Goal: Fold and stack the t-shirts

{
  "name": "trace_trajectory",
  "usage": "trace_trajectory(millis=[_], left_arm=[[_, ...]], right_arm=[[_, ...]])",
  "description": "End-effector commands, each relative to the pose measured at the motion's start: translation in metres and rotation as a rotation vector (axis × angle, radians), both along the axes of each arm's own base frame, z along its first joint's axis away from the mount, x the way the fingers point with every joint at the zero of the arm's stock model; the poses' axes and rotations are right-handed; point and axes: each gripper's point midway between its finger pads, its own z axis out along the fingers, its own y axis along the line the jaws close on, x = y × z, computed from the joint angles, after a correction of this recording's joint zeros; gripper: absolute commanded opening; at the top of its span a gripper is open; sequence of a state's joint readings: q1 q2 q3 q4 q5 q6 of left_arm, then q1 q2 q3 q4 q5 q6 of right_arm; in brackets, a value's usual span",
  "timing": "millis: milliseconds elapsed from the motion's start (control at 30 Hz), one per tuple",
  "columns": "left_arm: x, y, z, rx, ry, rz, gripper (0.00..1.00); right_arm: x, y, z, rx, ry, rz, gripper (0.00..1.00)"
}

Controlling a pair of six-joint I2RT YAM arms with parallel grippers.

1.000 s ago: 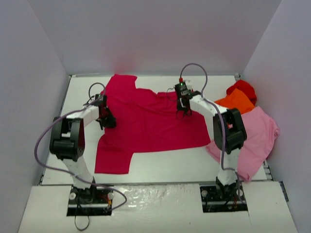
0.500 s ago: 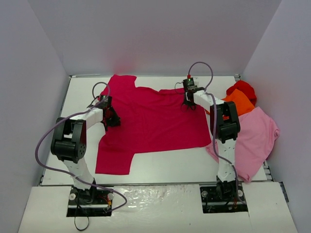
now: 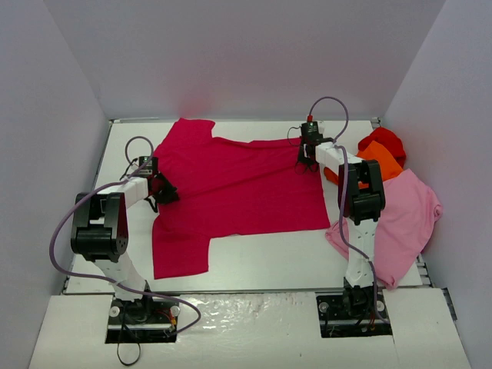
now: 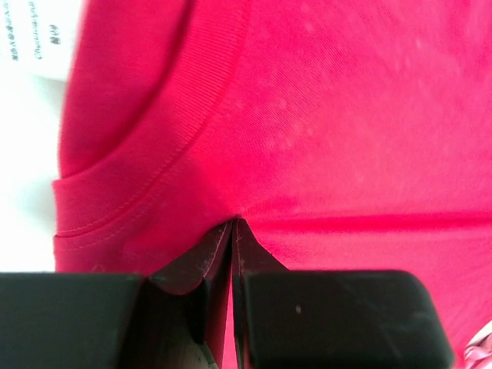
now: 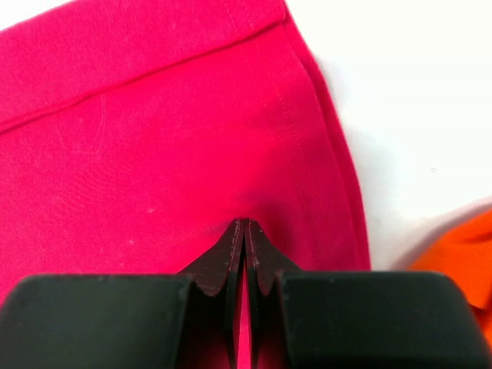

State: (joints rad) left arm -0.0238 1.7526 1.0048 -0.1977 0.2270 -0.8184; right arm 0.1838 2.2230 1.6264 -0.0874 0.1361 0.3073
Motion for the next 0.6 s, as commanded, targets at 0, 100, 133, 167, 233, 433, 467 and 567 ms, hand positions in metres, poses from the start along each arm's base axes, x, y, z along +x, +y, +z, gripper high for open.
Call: trace_trajectory(millis=[0,100,133,167,233,433,467,567], left_arm=[[-0.012,0.048,0.010,0.146,0.019,0.057,0.03],[-0.009,0.054,0.030,0.186,-0.025,0.044,0.03],[-0.008,0.055,0.033,0.194,-0.030,0.042,0.04],[-0.008,0.056,0.037,0.200,-0.037,0.036,0.04],[-0.006,0.057,0.046,0.210,-0.052,0.025,0.04],[-0.003,0.065,0.061,0.266,-0.065,0.007,0.04],[-0.003,0.066,0.062,0.270,-0.066,0.008,0.04],[-0.002,0.063,0.064,0.250,-0.083,0.007,0.04]], right_arm=[[0.010,0.004,0.033,0.027,-0.107,-0.006,0.00],[0.021,0.016,0.074,0.051,-0.218,0.015,0.15],[0.023,0.019,0.079,0.052,-0.229,0.022,0.21],[0.026,0.022,0.091,0.054,-0.254,0.033,0.29],[0.032,0.026,0.114,0.059,-0.299,0.051,0.43],[0.040,0.036,0.121,0.081,-0.267,0.089,0.52],[0.040,0.037,0.119,0.083,-0.264,0.093,0.52],[0.038,0.038,0.108,0.075,-0.247,0.096,0.48]])
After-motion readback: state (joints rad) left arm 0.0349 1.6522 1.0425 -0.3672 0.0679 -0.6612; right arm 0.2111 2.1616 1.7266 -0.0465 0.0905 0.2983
